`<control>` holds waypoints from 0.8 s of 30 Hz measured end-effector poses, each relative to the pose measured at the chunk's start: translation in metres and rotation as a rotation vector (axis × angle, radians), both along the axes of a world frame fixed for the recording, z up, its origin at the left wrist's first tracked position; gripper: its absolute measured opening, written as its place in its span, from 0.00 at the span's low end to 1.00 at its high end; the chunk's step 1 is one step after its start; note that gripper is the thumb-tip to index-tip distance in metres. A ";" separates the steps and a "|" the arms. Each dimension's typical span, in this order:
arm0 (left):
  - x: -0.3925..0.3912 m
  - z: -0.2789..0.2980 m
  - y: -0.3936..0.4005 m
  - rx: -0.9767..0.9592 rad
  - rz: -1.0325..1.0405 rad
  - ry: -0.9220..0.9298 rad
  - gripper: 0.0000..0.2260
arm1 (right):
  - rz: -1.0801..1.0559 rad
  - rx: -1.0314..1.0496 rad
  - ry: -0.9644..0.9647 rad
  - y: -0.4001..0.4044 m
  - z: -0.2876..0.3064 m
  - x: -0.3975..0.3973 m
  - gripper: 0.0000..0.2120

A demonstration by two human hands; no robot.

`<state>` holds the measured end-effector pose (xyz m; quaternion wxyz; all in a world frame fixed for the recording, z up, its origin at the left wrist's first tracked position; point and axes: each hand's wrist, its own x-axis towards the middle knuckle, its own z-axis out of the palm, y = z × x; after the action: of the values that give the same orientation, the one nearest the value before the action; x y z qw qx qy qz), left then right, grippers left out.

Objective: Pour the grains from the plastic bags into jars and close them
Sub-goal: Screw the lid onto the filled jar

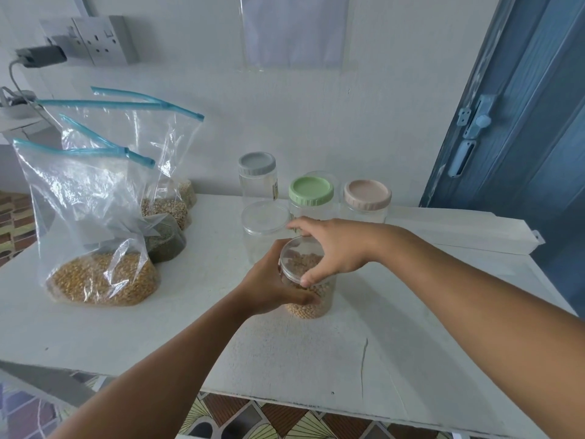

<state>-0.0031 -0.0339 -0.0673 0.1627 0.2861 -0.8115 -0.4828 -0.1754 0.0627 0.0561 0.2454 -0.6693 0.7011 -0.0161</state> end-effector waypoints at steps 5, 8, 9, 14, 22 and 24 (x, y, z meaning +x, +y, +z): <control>0.001 0.000 0.001 0.007 0.002 -0.006 0.51 | -0.116 -0.232 0.276 0.000 -0.018 0.013 0.51; 0.001 0.002 0.003 0.004 0.001 -0.002 0.50 | -0.111 -0.186 0.105 0.003 -0.018 0.000 0.52; 0.001 0.003 0.003 0.001 0.006 0.000 0.50 | -0.084 -0.123 0.019 0.006 -0.014 -0.006 0.52; 0.000 0.003 0.003 0.012 0.000 -0.005 0.50 | -0.077 -0.160 0.033 0.012 -0.016 -0.006 0.53; -0.003 0.027 -0.010 -0.020 -0.093 -0.079 0.54 | -0.146 -0.188 -0.050 0.016 -0.017 -0.007 0.57; -0.003 0.022 -0.007 -0.042 -0.070 -0.084 0.51 | -0.165 -0.193 -0.038 0.016 -0.017 -0.005 0.57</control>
<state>-0.0064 -0.0413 -0.0454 0.1175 0.2739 -0.8373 -0.4584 -0.1804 0.0782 0.0396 0.1908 -0.6295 0.7441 -0.1164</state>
